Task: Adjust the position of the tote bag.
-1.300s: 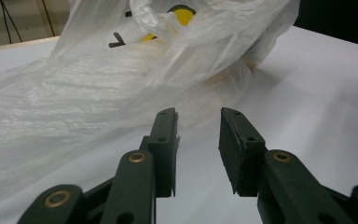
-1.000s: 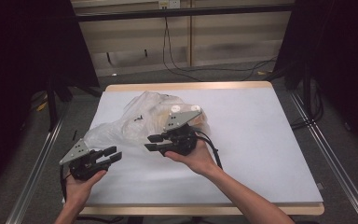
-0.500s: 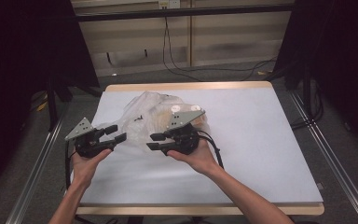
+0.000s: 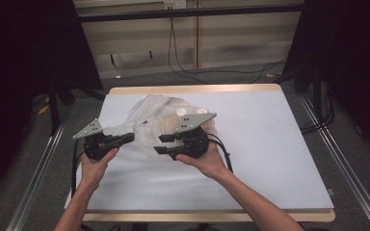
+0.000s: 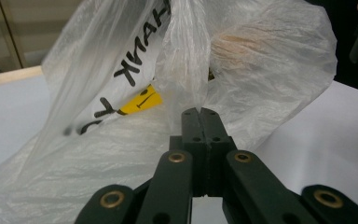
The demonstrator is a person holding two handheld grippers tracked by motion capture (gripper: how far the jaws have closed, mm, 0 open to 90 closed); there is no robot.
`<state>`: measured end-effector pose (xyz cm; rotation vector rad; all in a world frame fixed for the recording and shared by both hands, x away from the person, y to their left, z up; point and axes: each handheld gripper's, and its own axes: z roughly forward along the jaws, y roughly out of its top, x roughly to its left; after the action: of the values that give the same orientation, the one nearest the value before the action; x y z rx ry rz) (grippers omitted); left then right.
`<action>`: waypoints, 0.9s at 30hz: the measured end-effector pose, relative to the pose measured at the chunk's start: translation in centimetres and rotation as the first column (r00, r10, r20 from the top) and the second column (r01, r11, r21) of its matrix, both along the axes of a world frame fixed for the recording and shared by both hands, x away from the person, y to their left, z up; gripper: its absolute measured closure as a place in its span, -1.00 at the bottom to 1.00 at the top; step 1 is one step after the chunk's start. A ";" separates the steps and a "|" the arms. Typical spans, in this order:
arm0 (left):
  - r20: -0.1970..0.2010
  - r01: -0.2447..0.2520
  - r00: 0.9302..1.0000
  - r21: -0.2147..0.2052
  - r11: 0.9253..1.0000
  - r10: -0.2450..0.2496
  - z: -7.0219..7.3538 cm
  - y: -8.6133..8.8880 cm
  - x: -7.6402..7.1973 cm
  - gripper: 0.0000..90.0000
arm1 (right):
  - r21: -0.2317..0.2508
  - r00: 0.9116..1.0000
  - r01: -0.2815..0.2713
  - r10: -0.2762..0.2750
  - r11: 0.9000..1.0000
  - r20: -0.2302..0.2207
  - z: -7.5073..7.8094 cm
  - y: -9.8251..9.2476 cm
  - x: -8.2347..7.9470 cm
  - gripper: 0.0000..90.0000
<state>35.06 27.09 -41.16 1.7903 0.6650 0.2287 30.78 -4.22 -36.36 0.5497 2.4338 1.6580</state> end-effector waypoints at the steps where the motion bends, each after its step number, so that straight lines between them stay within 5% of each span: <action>1: 0.009 0.004 1.000 -0.004 1.000 -0.004 0.3 0.0 -0.1 1.00 | -0.002 1.000 0.002 -0.002 1.000 0.000 0.0 0.0 0.0 0.29; 17: 0.125 0.087 0.989 -0.044 0.995 -0.081 6.9 -3.0 -1.0 1.00 | 0.002 0.998 0.047 -0.047 0.999 0.044 1.6 -0.9 0.4 0.28; 27: 0.207 0.155 0.968 -0.039 0.987 -0.144 11.6 -5.9 -1.1 1.00 | 0.017 0.993 0.085 -0.086 0.996 0.085 3.5 -1.3 1.1 0.26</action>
<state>33.94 21.15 -29.53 1.7275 0.3851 0.2839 31.89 -5.54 -32.84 0.5644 2.3070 1.6298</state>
